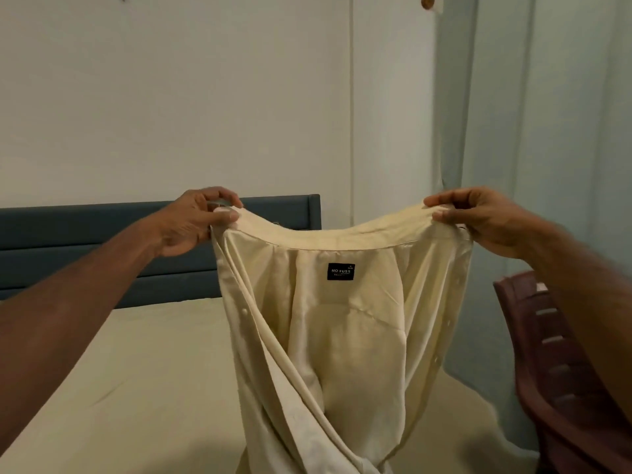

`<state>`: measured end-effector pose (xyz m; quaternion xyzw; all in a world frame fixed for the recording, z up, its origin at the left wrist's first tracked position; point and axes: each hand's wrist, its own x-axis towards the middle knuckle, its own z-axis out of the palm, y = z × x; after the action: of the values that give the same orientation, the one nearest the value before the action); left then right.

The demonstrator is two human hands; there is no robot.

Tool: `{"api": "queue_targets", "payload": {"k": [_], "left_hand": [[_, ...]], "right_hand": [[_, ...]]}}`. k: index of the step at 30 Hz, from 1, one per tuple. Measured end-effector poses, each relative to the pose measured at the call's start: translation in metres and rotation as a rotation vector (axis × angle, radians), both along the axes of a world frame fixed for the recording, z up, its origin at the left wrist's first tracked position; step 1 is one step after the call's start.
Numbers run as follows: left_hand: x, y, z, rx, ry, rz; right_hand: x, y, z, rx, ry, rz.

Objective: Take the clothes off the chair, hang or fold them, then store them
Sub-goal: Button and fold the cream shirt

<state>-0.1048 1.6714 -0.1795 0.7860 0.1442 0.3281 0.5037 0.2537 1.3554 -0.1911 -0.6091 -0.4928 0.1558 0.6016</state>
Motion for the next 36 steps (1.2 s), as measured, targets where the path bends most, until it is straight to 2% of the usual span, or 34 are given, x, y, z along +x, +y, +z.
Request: {"api": "queue_targets", "payload": {"k": [2,4,7,11,15,18,23,25,27,29,31,36], "left_hand": [[-0.004,0.006,0.003,0.082,0.153,0.046],[-0.004,0.007,0.004,0.231,0.322,0.13],[0.001,0.007,0.007,0.44,0.414,0.212],[-0.003,0.011,0.029,0.652,0.256,0.447],[-0.017,0.008,0.073,0.739,0.055,0.625],[-0.037,0.001,0.101,0.723,0.063,0.549],[-0.064,-0.005,0.105,0.682,0.108,0.406],[-0.069,-0.009,0.103,0.596,0.029,0.375],[-0.074,-0.014,0.104,0.422,-0.055,0.306],[-0.078,-0.018,0.106,0.318,-0.033,0.25],[-0.079,-0.021,0.105,0.286,-0.021,0.273],[-0.064,-0.028,0.1,0.26,-0.254,0.502]], "right_hand": [[0.004,-0.006,0.0,-0.062,-0.021,0.006],[0.003,-0.004,-0.002,-0.147,-0.183,-0.084],[-0.008,0.005,0.0,-0.19,-0.439,-0.255],[-0.023,0.017,0.029,-0.106,-0.541,-0.42],[-0.039,0.018,0.082,0.105,-0.433,-0.386],[-0.057,0.009,0.112,0.174,-0.327,-0.26],[-0.073,-0.007,0.115,0.173,-0.306,-0.156],[-0.075,-0.012,0.111,0.198,-0.279,-0.16],[-0.078,-0.017,0.107,0.208,-0.249,-0.163],[-0.079,-0.022,0.106,0.175,-0.251,-0.187],[-0.081,-0.025,0.107,0.143,-0.262,-0.223],[-0.086,-0.01,0.095,0.271,-0.368,-0.406]]}}
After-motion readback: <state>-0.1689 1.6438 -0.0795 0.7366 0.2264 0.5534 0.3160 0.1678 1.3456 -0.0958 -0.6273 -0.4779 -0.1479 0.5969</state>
